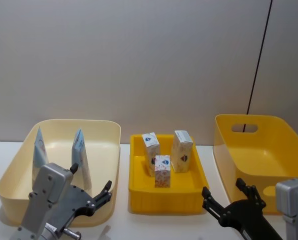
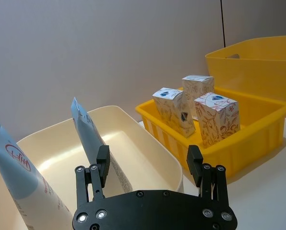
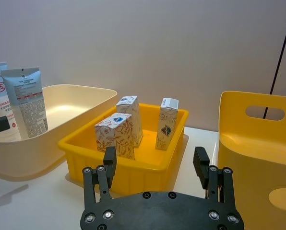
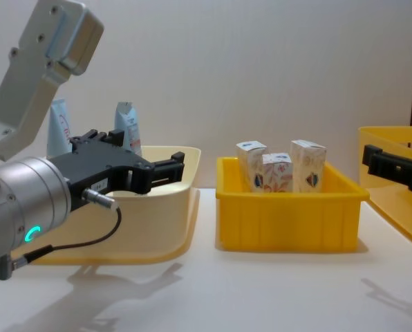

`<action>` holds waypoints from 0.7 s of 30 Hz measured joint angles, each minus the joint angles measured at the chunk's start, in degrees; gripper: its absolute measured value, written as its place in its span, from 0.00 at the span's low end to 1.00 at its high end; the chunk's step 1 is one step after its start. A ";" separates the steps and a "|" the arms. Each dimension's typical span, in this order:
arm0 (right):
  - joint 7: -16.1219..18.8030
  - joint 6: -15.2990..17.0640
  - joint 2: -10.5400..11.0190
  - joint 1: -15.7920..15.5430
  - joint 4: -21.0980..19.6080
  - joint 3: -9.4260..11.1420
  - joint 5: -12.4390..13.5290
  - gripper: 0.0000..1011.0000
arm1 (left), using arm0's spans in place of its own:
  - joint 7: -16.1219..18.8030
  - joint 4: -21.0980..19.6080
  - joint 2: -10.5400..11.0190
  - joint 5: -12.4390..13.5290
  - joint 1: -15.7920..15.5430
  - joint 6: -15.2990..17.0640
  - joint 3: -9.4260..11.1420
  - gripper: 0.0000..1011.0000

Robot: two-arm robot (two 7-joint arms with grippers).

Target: Bimanual collaborative sorting of washing and personal care products

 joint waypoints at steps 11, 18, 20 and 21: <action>0.00 0.00 0.00 0.00 0.00 0.00 0.00 0.99 | 0.00 0.00 0.00 0.00 0.00 0.00 0.01 0.99; 0.00 0.00 0.00 0.00 0.00 0.00 0.00 0.99 | 0.00 0.00 0.00 0.00 0.00 0.00 0.00 0.99; 0.00 0.00 0.00 0.00 0.00 0.00 0.00 0.99 | 0.00 0.00 0.00 0.00 0.00 0.00 0.00 0.99; 0.00 0.00 0.00 0.00 0.00 0.00 0.00 0.99 | 0.00 0.00 0.00 0.00 0.00 0.00 0.00 0.99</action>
